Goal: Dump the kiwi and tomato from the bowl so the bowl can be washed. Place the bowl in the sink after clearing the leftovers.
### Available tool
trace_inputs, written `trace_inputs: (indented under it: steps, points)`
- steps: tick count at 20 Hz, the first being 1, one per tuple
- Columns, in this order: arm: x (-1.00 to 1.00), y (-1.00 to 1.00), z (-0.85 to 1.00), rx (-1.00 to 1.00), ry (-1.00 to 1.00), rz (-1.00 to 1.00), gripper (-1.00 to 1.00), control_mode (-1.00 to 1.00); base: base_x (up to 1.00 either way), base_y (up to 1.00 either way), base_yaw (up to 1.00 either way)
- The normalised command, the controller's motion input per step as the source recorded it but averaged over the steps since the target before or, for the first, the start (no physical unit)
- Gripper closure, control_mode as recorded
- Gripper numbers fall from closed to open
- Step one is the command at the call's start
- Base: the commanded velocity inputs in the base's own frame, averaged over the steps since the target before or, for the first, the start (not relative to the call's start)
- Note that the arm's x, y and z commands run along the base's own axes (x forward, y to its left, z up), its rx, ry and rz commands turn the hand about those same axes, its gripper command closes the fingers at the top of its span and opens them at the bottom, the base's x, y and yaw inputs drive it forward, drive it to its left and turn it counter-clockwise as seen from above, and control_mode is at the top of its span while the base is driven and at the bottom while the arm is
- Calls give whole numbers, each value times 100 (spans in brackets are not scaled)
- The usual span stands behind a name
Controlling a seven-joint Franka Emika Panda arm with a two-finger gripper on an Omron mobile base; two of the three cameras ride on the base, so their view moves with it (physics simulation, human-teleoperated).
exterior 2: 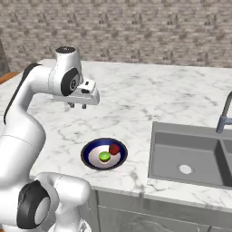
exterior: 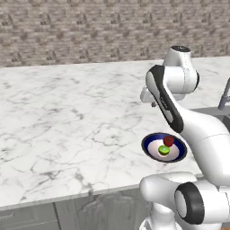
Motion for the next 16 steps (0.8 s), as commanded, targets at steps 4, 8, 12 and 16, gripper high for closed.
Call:
trace_inputs:
  steps: [4, 8, 12, 16]
  points:
    - [-15, -39, -7, 2, 1, -8, -100, -100, 0, 0, 0]
    - [-51, -98, -36, 9, 3, -29, -100, -100, 0, 0, 0]
    - [-56, -100, -81, 16, 9, -36, -100, -100, 0, 0, 0]
    - [-30, -93, -100, 6, 13, -36, -100, -100, 0, 0, 0]
